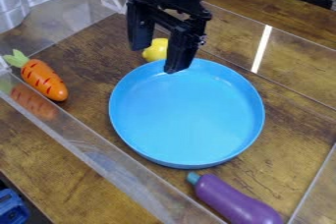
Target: Move the carrot to the left side
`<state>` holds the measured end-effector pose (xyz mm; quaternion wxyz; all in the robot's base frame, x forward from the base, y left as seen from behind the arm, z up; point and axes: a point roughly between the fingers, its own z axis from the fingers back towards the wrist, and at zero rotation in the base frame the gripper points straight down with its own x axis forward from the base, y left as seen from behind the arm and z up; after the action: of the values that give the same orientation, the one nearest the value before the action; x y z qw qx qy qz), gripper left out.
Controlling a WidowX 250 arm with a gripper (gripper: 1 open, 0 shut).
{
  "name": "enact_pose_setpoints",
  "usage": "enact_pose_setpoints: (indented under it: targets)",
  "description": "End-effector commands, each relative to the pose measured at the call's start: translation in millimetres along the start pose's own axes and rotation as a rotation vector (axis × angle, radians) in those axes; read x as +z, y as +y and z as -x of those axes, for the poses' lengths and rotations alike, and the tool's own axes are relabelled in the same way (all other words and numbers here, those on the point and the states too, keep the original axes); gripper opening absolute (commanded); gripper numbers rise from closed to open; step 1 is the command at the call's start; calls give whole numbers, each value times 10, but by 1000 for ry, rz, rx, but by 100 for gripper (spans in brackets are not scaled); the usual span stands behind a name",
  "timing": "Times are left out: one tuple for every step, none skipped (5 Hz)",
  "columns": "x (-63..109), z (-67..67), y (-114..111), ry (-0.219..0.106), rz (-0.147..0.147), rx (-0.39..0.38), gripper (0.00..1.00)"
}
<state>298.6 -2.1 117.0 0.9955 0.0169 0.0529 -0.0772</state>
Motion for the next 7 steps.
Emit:
enact_pose_setpoints:
  targets:
    - [161,-62,10,-61,-8,-6,100]
    - [176,-65,21,-66,-8,-9,100]
    - [197,-62,29,-73,-8,-10,100]
    - [152,-59,37,-61,-1,-1,100]
    - [107,-56,44,-49,7,7,100]
    - [61,-53,52,-37,14,16,100]
    - [16,-50,61,-24,22,26,100]
